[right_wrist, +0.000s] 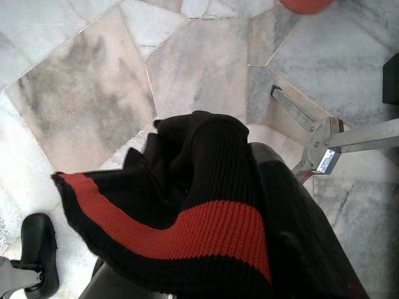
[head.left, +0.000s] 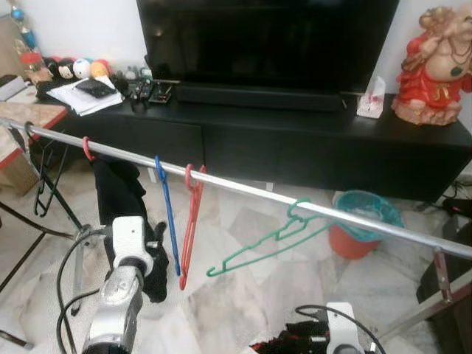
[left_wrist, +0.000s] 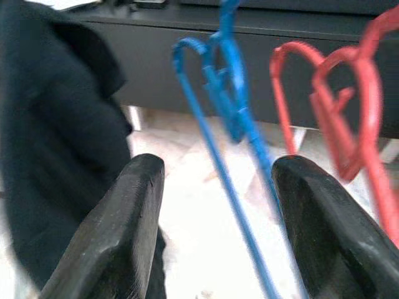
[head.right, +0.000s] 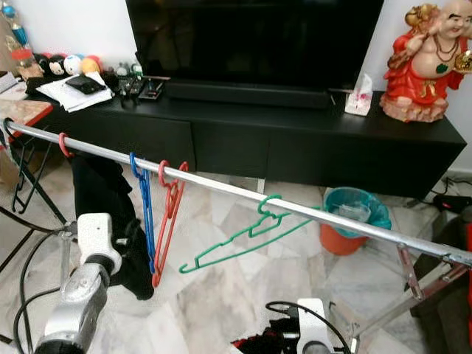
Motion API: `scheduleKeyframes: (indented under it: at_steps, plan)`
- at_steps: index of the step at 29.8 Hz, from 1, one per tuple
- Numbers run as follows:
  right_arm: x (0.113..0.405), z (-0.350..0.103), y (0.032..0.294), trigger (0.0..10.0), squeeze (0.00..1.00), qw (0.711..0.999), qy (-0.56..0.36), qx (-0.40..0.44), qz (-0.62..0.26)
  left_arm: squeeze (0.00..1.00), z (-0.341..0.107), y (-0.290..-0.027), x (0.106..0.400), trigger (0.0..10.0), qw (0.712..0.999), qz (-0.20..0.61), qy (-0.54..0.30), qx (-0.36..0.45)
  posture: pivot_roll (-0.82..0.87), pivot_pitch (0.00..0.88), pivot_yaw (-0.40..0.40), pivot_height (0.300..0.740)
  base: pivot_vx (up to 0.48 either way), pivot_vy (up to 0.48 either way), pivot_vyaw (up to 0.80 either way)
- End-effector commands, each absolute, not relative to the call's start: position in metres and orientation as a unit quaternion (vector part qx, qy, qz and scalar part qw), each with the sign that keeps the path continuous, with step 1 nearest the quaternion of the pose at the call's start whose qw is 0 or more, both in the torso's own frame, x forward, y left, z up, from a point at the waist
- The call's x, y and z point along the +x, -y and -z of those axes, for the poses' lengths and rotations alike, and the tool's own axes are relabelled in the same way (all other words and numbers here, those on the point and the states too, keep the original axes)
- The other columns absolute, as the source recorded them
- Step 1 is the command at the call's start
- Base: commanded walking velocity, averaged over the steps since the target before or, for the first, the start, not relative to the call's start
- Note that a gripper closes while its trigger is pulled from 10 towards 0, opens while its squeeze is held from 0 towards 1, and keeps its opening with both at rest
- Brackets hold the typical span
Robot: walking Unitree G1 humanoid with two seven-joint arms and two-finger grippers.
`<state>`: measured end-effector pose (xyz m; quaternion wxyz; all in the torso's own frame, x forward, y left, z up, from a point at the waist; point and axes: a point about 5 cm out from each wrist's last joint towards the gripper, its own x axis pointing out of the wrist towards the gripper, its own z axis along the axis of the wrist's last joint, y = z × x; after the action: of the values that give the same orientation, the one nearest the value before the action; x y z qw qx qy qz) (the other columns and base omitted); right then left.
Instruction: Hang hanger
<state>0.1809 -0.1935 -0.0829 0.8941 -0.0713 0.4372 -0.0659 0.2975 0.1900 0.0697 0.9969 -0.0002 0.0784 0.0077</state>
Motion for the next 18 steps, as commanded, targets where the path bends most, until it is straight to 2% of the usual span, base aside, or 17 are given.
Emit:
scheduleKeyframes:
  at_steps: [1,8,18]
  plan:
    - [0.188,0.079,0.193,10.0,0.00,0.901,-0.422,-0.076,0.066,0.00,-0.075,-0.195,0.306,10.0,0.996,-0.007,-0.087,0.013,-0.01,0.000,0.000,0.740,0.000,0.000,0.00]
    - [0.190,0.078,0.191,10.0,0.00,0.903,-0.418,-0.076,0.064,0.00,-0.092,-0.200,0.333,10.0,0.996,-0.028,-0.087,-0.007,-0.01,0.000,0.001,0.740,0.000,0.000,0.00]
    - [0.192,0.077,0.190,10.0,0.00,0.904,-0.415,-0.076,0.065,0.00,-0.097,-0.194,0.361,10.0,0.989,-0.043,-0.139,-0.031,-0.02,0.000,0.003,0.740,0.000,0.000,0.00]
